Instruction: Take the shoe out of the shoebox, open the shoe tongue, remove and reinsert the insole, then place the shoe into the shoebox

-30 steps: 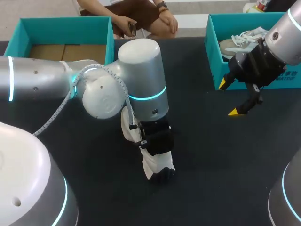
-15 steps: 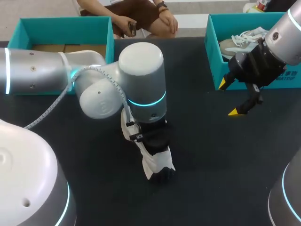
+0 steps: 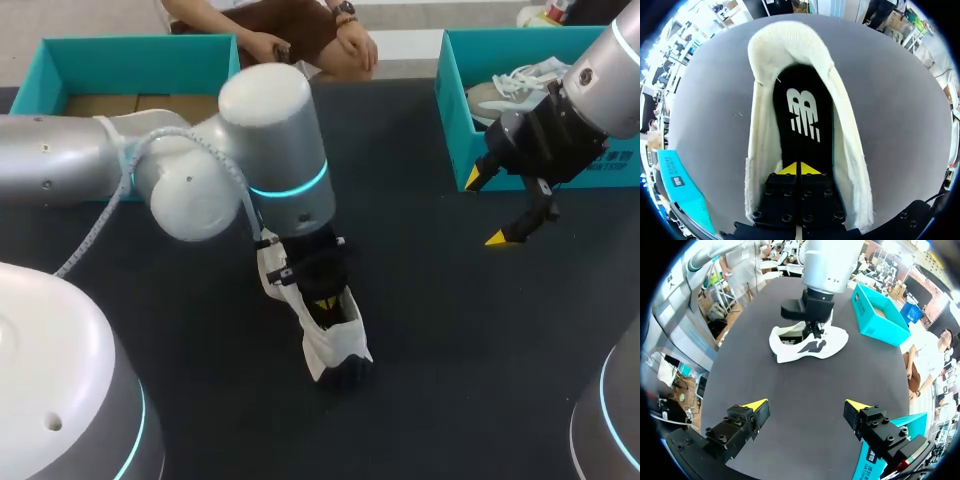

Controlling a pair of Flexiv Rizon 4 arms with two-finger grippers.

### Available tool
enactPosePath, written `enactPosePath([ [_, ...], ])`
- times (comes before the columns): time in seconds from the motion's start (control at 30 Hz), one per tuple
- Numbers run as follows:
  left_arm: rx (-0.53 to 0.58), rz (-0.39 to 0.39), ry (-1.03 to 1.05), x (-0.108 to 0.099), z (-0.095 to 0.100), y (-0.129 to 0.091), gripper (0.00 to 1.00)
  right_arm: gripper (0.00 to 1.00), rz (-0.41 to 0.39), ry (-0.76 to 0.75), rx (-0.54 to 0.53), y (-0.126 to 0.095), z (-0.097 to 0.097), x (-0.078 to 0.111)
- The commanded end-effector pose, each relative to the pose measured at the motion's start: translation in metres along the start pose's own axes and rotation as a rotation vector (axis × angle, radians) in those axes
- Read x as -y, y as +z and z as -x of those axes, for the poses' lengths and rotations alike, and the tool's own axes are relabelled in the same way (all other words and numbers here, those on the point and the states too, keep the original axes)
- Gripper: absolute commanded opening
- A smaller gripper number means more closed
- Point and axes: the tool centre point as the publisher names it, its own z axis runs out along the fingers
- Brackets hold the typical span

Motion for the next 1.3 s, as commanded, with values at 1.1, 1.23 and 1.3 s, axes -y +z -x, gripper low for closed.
enactPosePath([
  [1.1, -0.044, -0.524, 0.096, 0.082, 0.008, -0.042, 0.00, 1.00, -0.001, 0.000, 0.001, 0.001, -0.001, 0.000],
  [1.23, -0.055, -0.548, 0.094, 0.088, 0.008, -0.037, 0.00, 1.00, -0.001, 0.000, 0.001, 0.001, -0.001, 0.000],
  [1.3, -0.055, -0.551, 0.096, 0.089, 0.008, -0.035, 0.00, 1.00, -0.001, 0.000, 0.001, 0.001, -0.001, 0.000],
])
